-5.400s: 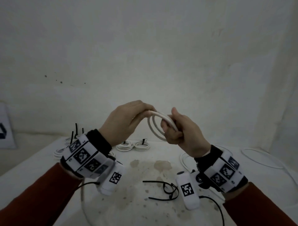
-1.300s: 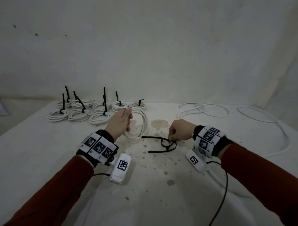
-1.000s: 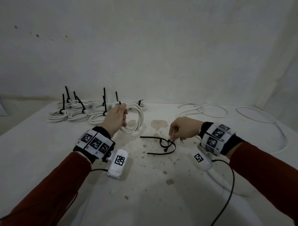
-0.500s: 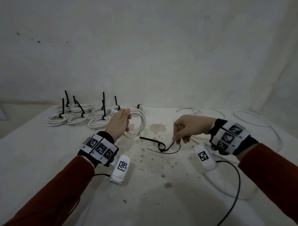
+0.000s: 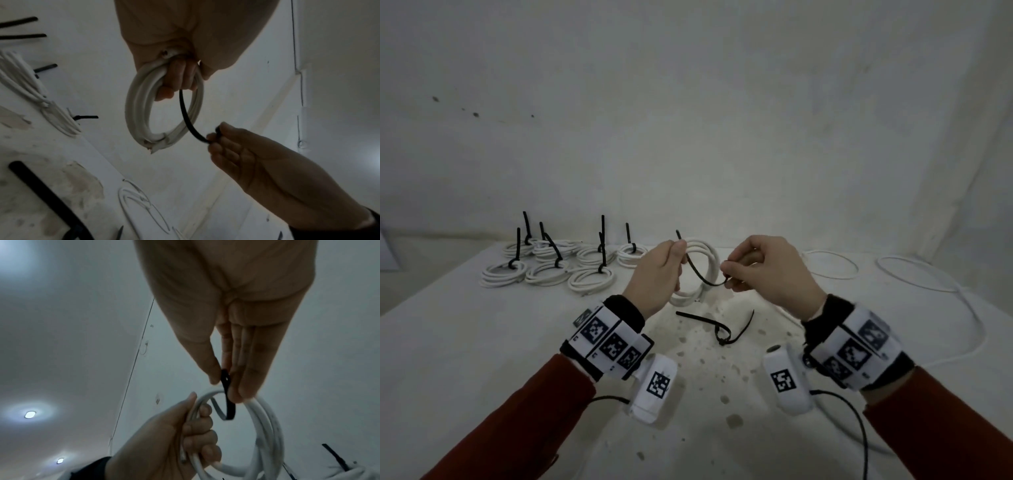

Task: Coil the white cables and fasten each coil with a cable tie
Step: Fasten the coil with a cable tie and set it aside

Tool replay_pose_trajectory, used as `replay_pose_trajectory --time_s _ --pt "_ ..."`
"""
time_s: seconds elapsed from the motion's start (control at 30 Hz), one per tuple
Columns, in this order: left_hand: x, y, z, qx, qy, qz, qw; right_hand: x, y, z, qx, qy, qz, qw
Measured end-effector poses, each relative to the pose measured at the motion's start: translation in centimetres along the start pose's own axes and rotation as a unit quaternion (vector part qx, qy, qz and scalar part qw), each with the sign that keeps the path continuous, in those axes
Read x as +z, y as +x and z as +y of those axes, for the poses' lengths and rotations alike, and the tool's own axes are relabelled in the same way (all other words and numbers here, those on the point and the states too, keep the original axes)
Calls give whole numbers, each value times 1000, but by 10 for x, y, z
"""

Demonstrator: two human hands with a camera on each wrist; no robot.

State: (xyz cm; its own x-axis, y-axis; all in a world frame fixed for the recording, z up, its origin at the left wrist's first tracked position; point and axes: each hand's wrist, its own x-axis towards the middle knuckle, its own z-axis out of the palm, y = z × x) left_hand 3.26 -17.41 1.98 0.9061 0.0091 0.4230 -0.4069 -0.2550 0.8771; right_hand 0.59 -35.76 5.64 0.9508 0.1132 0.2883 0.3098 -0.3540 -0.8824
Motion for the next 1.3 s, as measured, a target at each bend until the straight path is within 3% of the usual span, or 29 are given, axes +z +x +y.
replay_pose_trajectory --time_s 0.2,0.33,0.47,0.6,0.67,0.77,0.83,0.9,1.07,1.3 --pt "1 -10 9 3 28 -14 1000 18 0 0 -98 73 56 991" --pt "-5 -12 9 42 80 -61 994 18 -1 -2 -110 94 64 987" --pt "-2 -13 8 67 108 -67 990 10 2 -3 -156 22 72 985" --pt "7 -14 11 55 26 -64 996 4 4 -8 -175 -12 60 983" --pt "10 -15 15 18 -42 -84 995 2 8 -9 -156 33 69 985" --pt "12 -16 15 -17 -122 -150 981 -1 18 -7 -41 121 91 988" --pt "13 -17 14 -24 -162 -180 970 -3 24 -2 32 151 43 987" --pt "14 -16 12 -38 -180 -189 965 -1 25 2 51 213 2 976" --pt "14 -15 10 -55 -232 -204 949 0 21 5 -27 280 18 959" --pt "12 -11 8 -107 -323 -210 917 -1 21 8 -147 159 29 976"
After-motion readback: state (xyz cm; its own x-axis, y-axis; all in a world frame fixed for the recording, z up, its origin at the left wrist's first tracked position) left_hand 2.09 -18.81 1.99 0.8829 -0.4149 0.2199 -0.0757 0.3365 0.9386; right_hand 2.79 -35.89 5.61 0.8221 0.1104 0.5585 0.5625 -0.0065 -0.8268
